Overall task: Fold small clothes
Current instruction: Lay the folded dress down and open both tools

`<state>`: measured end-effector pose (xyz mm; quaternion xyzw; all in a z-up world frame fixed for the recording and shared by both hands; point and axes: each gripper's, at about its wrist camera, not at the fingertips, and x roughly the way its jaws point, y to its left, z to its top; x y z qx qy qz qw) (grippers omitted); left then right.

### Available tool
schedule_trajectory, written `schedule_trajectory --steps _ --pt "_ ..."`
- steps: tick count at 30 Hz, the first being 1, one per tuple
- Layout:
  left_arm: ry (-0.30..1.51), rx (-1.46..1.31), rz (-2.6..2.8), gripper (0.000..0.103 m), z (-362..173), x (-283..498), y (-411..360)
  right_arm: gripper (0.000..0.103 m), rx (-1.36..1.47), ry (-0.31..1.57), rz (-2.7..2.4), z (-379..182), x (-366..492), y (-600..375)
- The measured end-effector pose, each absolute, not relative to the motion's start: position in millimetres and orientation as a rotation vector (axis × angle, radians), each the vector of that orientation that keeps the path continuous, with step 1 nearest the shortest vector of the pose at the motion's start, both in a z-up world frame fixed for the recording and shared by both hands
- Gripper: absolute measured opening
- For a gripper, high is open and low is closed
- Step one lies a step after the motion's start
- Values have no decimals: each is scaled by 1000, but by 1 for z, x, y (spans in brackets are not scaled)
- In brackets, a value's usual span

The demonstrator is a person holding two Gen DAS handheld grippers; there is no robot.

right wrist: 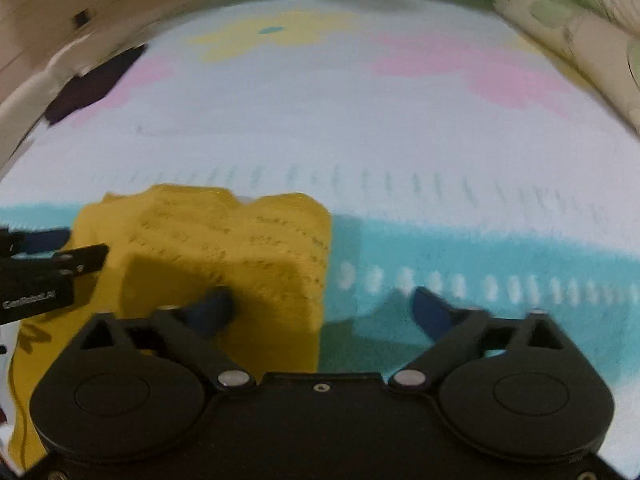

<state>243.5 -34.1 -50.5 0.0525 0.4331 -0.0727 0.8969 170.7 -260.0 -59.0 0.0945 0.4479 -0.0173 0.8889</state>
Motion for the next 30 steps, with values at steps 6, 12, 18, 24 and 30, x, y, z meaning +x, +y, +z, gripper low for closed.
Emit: schedule_trajectory --steps 6,12,18,24,30 --pt "908 73 -121 73 -49 246 -27 102 237 921 -29 -59 172 -265" --pt "929 38 -131 87 -43 236 -17 102 268 899 -36 -52 157 -268" --pt "890 62 -181 87 -25 205 -20 102 242 854 9 -32 130 -259" --pt "806 59 -179 88 -5 160 -8 102 197 801 28 -15 94 -245" --pt "818 6 -168 88 -11 114 8 102 198 758 19 -7 55 -237"
